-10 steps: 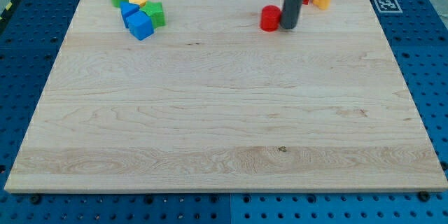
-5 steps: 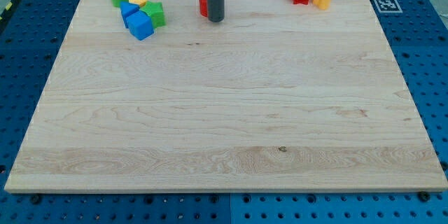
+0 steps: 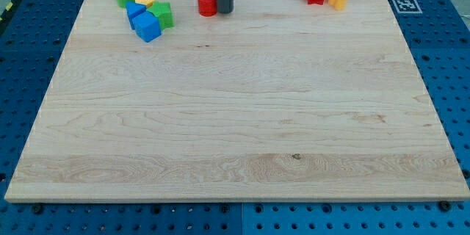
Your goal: Move the red circle top right to the yellow hexagon
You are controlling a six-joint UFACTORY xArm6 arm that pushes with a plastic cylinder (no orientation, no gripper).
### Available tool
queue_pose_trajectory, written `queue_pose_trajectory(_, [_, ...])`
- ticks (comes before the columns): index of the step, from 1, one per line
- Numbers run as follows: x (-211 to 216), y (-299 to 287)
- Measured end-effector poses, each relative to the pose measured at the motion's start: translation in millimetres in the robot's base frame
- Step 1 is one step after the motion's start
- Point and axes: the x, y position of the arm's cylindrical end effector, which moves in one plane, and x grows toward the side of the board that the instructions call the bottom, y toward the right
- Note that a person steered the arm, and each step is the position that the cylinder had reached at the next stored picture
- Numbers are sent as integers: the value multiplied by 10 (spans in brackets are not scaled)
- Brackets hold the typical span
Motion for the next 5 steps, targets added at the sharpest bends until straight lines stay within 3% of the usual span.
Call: queue_pose_trajectory(5, [-228,-503])
